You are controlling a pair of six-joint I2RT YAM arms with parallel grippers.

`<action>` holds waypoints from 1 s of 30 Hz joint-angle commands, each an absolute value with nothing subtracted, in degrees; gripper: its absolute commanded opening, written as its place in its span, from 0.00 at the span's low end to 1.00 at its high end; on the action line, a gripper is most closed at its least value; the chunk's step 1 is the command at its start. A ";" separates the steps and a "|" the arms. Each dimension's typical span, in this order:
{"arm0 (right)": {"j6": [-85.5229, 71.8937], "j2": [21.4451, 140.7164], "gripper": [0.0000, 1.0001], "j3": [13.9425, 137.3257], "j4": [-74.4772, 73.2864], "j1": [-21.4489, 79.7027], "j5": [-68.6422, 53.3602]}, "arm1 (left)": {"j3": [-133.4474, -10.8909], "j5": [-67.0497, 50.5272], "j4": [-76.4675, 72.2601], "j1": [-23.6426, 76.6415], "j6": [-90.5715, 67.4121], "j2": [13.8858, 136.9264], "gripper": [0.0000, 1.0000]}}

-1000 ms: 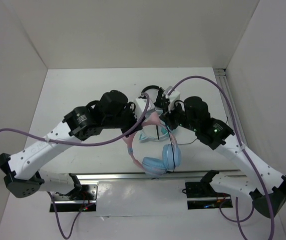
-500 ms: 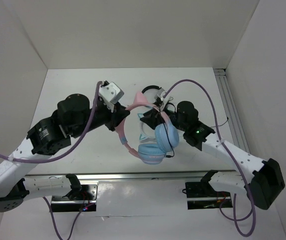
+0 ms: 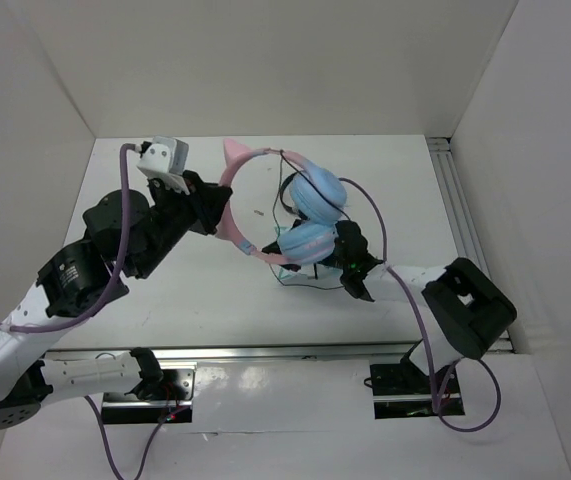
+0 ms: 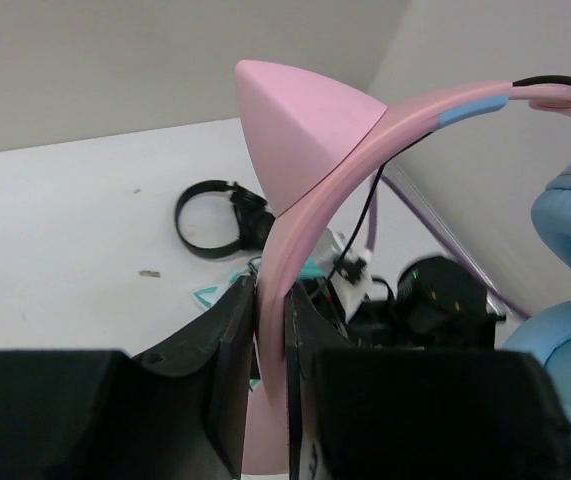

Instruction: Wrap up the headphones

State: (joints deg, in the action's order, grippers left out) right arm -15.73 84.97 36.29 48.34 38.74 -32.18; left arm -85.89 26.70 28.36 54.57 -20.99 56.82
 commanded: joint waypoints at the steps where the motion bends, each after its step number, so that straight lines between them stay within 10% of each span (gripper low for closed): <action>1: -21.26 88.85 0.20 32.44 65.72 39.38 -33.40 | -89.64 39.10 22.06 54.67 -28.64 55.11 0.00; 16: -20.65 97.65 0.00 34.01 66.81 47.02 -28.83 | -97.38 56.48 32.68 51.77 -33.84 63.71 0.00; 30: -2.47 65.40 0.00 41.29 17.17 73.12 4.89 | -95.89 59.15 47.46 36.56 -41.40 77.42 0.00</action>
State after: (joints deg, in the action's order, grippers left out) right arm -8.73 69.23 35.99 31.46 70.37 -5.48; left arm -94.63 57.28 46.68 37.04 -36.77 75.68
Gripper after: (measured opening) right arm 0.021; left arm 0.269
